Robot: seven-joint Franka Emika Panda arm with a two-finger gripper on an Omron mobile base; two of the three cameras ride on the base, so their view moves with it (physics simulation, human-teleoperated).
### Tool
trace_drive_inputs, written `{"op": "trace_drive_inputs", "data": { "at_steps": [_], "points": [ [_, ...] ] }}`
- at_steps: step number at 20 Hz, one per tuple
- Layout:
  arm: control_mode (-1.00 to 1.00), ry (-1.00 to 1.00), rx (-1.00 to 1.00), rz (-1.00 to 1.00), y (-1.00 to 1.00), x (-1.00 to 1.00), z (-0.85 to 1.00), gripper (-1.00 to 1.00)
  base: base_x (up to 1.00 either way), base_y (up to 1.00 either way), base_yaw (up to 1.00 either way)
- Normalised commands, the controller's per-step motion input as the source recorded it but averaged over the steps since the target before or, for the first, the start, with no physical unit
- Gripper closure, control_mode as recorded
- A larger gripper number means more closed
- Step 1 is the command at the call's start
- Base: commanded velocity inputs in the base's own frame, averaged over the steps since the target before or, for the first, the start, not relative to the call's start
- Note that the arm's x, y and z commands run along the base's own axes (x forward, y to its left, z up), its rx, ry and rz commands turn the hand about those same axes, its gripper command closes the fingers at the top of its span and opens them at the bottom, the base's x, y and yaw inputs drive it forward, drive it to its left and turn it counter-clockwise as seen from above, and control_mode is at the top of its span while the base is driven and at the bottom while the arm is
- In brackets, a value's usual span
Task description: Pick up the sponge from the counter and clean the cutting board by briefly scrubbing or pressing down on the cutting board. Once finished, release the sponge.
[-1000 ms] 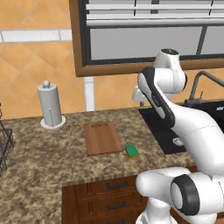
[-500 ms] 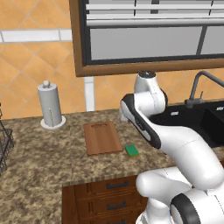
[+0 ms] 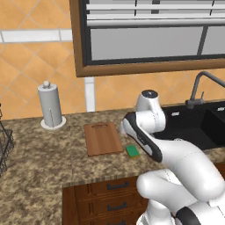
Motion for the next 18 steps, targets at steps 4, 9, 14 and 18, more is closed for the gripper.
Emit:
{"op": "trace_drive_inputs", "data": {
  "at_steps": [4,9,14,18],
  "points": [
    [-1.00,0.00,0.08,0.00,0.00,0.00,-0.61,-1.00,0.00,0.00,0.00],
    [-1.00,0.00,-0.02,0.00,0.00,0.08,-0.44,-1.00,0.00,0.00,0.00],
    [-1.00,0.00,-0.04,0.00,0.00,0.16,-0.33,-1.00,0.00,0.00,0.00],
    [-1.00,0.00,-0.07,0.01,0.00,0.20,-0.20,-1.00,0.00,0.00,0.00]
  ]
}}
